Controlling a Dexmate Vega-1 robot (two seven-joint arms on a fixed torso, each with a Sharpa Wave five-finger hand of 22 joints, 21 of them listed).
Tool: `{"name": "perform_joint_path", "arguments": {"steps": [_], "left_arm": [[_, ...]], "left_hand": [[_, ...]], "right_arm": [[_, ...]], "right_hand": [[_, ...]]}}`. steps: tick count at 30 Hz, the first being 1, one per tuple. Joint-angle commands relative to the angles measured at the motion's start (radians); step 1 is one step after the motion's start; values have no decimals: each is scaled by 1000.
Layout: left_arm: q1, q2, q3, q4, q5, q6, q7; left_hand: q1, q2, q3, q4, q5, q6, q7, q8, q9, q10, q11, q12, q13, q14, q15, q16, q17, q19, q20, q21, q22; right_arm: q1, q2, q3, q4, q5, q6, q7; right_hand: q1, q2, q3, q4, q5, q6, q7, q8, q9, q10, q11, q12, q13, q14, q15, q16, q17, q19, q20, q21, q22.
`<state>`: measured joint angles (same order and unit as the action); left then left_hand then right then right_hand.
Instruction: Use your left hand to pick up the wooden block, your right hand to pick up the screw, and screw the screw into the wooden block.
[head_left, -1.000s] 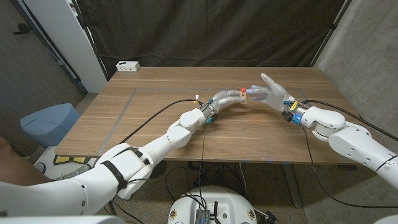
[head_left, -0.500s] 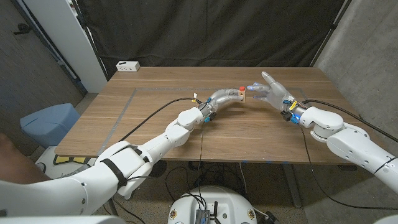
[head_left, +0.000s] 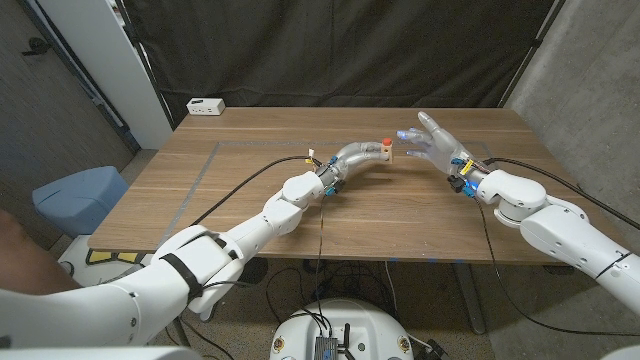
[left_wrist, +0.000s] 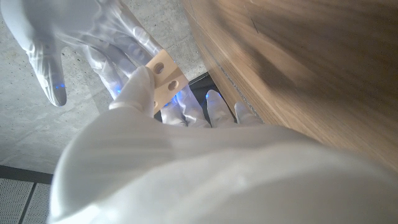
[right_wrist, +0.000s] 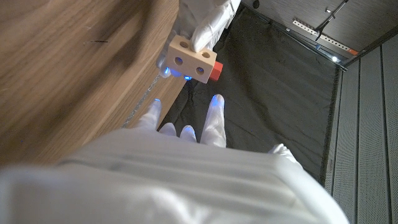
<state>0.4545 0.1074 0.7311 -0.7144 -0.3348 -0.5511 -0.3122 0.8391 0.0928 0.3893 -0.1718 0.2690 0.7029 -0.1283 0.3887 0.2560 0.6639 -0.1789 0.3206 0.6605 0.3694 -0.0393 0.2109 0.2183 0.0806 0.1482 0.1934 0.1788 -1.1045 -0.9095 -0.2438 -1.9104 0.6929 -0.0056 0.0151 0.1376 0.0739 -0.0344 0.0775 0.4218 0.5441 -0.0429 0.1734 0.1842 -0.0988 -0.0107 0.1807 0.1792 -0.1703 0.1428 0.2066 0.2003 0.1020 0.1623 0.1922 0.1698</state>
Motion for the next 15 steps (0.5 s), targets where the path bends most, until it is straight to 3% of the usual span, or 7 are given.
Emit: {"name": "perform_joint_path", "arguments": {"steps": [1,7,9,15], "left_arm": [[3,29,-12,-18,-16,-12,-45],[7,46,-17,-33,-30,-5,-75],[15,54,-18,-56,-29,14,-65],[46,58,-23,-115,-23,55,0]], "left_hand": [[-6,18,25,18,7,42,6,14,-1,5,-3,-3,1,-5,-37,4,3,-4,3,7,2],[-5,15,24,16,6,46,3,15,-1,10,-6,-2,0,-3,-38,5,3,-4,1,7,2],[-5,16,24,16,6,47,3,16,-1,10,-6,-2,0,-4,-38,5,3,-5,1,6,2],[-5,16,24,17,6,46,4,15,-2,6,-1,-3,0,-4,-38,5,3,-7,2,6,2]], "right_arm": [[26,20,-29,-22,-39,-32,-46],[31,26,-37,-48,-62,-60,-91],[37,32,-38,-43,-62,-63,-95],[84,59,-59,34,-85,-12,-52]], "right_hand": [[11,0,-4,2,4,-9,-1,-4,1,-12,3,-4,4,-22,-3,-3,2,-5,-2,-4,2],[11,0,-5,2,4,-22,-3,-4,1,-11,2,-1,4,-22,-1,-3,2,-7,-2,-4,2],[12,0,-7,3,4,-56,-16,-8,1,-13,4,1,4,-24,-1,-3,3,-10,-1,-4,2],[13,0,-9,4,4,-51,-15,0,1,-17,3,2,4,-29,3,-5,3,-15,5,-6,2]]}}
